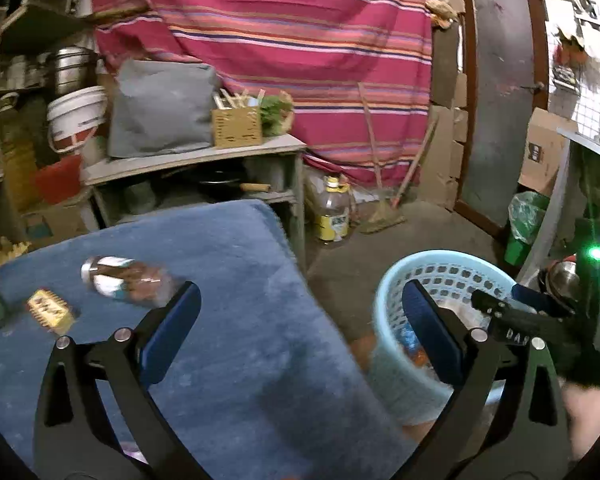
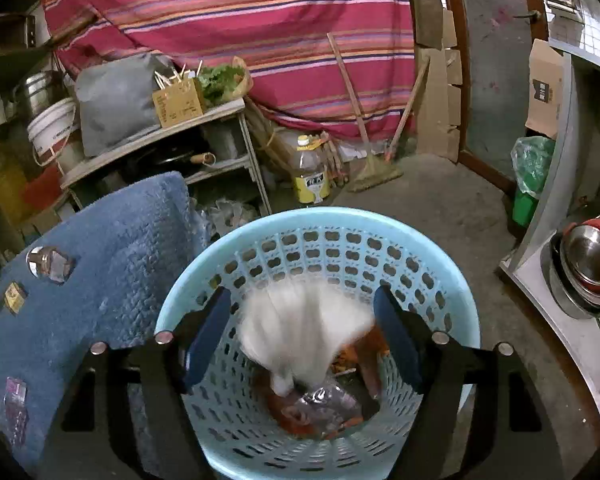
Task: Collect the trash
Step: 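Move both open tools back over the table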
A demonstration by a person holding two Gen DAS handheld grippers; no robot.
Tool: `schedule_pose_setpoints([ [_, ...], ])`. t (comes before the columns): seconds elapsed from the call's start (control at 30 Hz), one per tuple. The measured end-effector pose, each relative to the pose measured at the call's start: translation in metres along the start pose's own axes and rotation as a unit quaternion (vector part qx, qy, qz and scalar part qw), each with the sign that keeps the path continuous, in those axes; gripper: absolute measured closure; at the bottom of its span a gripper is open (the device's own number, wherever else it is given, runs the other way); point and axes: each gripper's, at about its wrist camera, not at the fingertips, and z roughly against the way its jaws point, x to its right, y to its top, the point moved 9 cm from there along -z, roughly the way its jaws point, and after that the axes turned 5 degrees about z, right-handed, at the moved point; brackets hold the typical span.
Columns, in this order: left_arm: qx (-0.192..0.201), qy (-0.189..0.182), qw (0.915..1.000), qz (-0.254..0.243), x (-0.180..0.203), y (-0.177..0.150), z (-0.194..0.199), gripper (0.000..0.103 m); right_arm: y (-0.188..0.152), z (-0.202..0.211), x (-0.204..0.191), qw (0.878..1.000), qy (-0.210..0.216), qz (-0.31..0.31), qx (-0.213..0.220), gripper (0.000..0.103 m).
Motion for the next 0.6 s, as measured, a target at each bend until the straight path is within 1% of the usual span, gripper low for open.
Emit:
schedule_pose_setpoints([
  [0.03, 0.003, 0.004, 1.0000, 0.000, -0.007, -0.001, 0.006, 0.006, 0.001, 0.002, -0.004, 1.000, -0.003, 0.005, 0.002, 0.017],
  [0.13, 0.008, 0.017, 0.9998, 0.000, -0.035, -0.007, 0.027, 0.006, 0.000, 0.013, -0.013, 1.000, -0.004, 0.013, 0.012, 0.010],
  [0.2, 0.011, 0.024, 0.9996, 0.006, -0.057, -0.014, 0.043, 0.006, 0.000, 0.022, -0.020, 1.000, -0.003, 0.013, 0.021, 0.007],
  [0.23, 0.012, 0.030, 0.9994, 0.010, -0.066, -0.017, 0.050, 0.006, -0.004, 0.028, -0.025, 1.000, 0.004, 0.008, 0.024, 0.004],
  [0.37, 0.021, 0.059, 0.9979, 0.019, -0.102, -0.033, 0.080, 0.005, -0.017, 0.054, -0.051, 0.999, 0.042, 0.002, 0.032, 0.004],
  [0.43, 0.026, 0.073, 0.9968, 0.019, -0.119, -0.043, 0.096, 0.005, -0.018, 0.074, -0.072, 0.997, 0.060, 0.019, 0.052, 0.004],
  [0.53, 0.033, 0.084, 0.9958, 0.014, -0.142, -0.063, 0.118, 0.005, -0.026, 0.098, -0.091, 0.996, 0.055, 0.028, 0.070, 0.004],
  [0.6, 0.032, 0.088, 0.9955, 0.018, -0.156, -0.078, 0.130, 0.005, -0.041, 0.110, -0.104, 0.995, 0.064, 0.029, 0.072, 0.004],
])
